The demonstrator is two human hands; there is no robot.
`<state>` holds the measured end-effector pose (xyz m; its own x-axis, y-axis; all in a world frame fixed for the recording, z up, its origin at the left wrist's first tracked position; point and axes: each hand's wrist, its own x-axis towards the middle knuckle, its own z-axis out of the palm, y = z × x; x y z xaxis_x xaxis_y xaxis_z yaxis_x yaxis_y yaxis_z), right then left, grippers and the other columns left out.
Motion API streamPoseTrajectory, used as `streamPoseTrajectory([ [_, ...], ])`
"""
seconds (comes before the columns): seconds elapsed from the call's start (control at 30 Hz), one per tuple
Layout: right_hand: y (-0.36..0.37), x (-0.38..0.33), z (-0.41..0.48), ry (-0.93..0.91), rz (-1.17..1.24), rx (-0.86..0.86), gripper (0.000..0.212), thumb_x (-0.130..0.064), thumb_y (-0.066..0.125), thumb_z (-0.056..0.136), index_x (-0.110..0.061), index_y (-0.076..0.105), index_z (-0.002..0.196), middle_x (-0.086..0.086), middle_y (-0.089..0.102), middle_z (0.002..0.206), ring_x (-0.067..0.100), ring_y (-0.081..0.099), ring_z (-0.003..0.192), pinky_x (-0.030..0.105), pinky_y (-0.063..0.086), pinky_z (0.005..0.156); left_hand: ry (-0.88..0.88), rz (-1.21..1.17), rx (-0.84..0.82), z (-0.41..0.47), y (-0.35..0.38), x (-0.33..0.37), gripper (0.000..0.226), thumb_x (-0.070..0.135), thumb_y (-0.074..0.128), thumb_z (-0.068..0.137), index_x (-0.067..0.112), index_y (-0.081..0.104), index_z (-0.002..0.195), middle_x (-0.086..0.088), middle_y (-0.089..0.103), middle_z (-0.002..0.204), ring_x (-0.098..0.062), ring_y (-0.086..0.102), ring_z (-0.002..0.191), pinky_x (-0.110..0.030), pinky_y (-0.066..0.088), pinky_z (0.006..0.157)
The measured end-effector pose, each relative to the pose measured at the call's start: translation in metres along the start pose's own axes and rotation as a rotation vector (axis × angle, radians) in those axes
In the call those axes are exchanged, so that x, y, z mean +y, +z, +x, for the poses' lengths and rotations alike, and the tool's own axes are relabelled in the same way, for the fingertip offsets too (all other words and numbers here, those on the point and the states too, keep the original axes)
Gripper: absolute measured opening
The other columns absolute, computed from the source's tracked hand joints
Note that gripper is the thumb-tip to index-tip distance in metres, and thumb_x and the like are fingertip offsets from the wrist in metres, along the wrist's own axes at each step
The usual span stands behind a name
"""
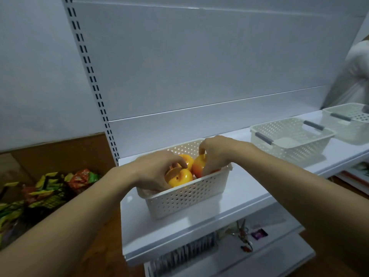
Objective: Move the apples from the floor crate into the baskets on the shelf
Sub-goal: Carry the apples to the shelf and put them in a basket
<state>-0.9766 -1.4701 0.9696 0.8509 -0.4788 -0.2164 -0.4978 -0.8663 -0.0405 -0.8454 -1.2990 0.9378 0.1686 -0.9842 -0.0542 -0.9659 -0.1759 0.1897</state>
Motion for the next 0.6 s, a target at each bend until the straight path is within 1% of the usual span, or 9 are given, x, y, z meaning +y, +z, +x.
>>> streamPoseTrajectory([
  [0.03,0.0,0.001,0.003,-0.004,-0.031,-0.01,0.065,-0.054,0.083,0.057,-0.029,0.065,0.114,-0.005,0.066,0.103,0.021,0.063,0.095,0.035,0.054,0.083,0.002,0.015,-0.005,0.001,0.001,0.0,0.071,0.055,0.081,0.073,0.046,0.047,0.134,0.013,0.054,0.131,-0.011,0.051,0.111,-0.036,0.051,0.094],
  [0.1,0.0,0.004,0.009,-0.03,-0.086,-0.033,0.064,-0.055,0.084,0.061,-0.034,0.064,0.118,-0.007,0.065,0.11,0.021,0.058,0.103,0.037,0.042,0.088,0.017,0.046,-0.014,0.003,0.005,0.0,0.07,0.053,0.08,0.074,0.045,0.048,0.135,0.011,0.055,0.132,-0.013,0.051,0.114,-0.036,0.05,0.095],
  [0.17,0.001,0.008,0.012,-0.065,-0.101,-0.067,0.065,-0.056,0.083,0.064,-0.037,0.063,0.123,-0.009,0.065,0.116,0.021,0.055,0.107,0.039,0.036,0.088,0.027,0.054,-0.01,0.004,0.009,0.0,0.069,0.052,0.08,0.075,0.045,0.048,0.136,0.012,0.054,0.136,-0.012,0.049,0.117,-0.034,0.047,0.096],
  [0.23,0.0,0.01,0.014,-0.082,-0.095,-0.096,0.065,-0.056,0.084,0.066,-0.037,0.063,0.124,-0.01,0.065,0.119,0.02,0.056,0.108,0.038,0.035,0.087,0.029,0.05,0.006,0.005,0.011,0.0,0.069,0.053,0.08,0.076,0.045,0.047,0.136,0.014,0.053,0.138,-0.01,0.048,0.119,-0.031,0.046,0.097],
  [0.37,-0.002,0.008,0.014,-0.082,-0.136,-0.105,0.059,-0.055,0.084,0.069,-0.035,0.065,0.121,-0.008,0.065,0.114,0.02,0.055,0.108,0.041,0.031,0.09,0.039,0.045,0.033,0.005,0.013,-0.002,0.069,0.054,0.079,0.077,0.046,0.046,0.137,0.016,0.051,0.141,-0.01,0.047,0.124,-0.028,0.042,0.097],
  [0.5,-0.001,0.008,0.013,-0.081,-0.172,-0.093,0.058,-0.059,0.082,0.07,-0.032,0.067,0.119,-0.005,0.064,0.109,0.022,0.054,0.109,0.045,0.032,0.097,0.038,0.05,0.045,0.006,0.014,0.0,0.069,0.056,0.078,0.077,0.045,0.046,0.137,0.014,0.052,0.139,-0.012,0.048,0.123,-0.037,0.046,0.101],
  [0.6,-0.003,0.008,0.011,-0.093,-0.177,-0.082,0.064,-0.062,0.081,0.07,-0.031,0.065,0.124,-0.006,0.065,0.113,0.022,0.055,0.111,0.044,0.033,0.097,0.038,0.045,0.05,0.006,0.013,0.003,0.069,0.053,0.078,0.078,0.043,0.046,0.138,0.012,0.051,0.141,-0.013,0.047,0.125,-0.038,0.046,0.103],
])
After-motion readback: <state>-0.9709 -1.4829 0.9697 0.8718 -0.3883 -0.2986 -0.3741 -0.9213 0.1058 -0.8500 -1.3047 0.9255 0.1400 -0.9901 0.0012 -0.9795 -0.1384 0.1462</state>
